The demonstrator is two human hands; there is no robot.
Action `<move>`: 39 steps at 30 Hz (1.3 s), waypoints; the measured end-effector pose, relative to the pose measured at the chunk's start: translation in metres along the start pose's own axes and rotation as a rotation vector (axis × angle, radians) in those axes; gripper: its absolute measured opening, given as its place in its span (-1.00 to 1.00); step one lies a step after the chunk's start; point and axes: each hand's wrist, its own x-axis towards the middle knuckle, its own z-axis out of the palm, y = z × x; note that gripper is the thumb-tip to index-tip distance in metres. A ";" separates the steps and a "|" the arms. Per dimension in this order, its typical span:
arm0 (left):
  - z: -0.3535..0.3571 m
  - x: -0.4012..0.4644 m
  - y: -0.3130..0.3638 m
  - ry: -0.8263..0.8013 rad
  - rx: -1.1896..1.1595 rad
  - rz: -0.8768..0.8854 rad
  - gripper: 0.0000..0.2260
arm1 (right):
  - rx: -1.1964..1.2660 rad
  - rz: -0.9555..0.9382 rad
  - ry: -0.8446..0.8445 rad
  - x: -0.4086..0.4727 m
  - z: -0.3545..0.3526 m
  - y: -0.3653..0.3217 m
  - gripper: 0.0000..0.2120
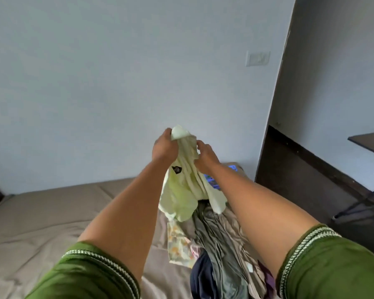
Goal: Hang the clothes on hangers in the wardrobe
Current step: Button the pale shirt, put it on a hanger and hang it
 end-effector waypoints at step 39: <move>-0.177 0.083 0.027 0.365 0.130 -0.023 -0.79 | 0.481 -0.149 0.373 0.061 -0.047 -0.195 -0.68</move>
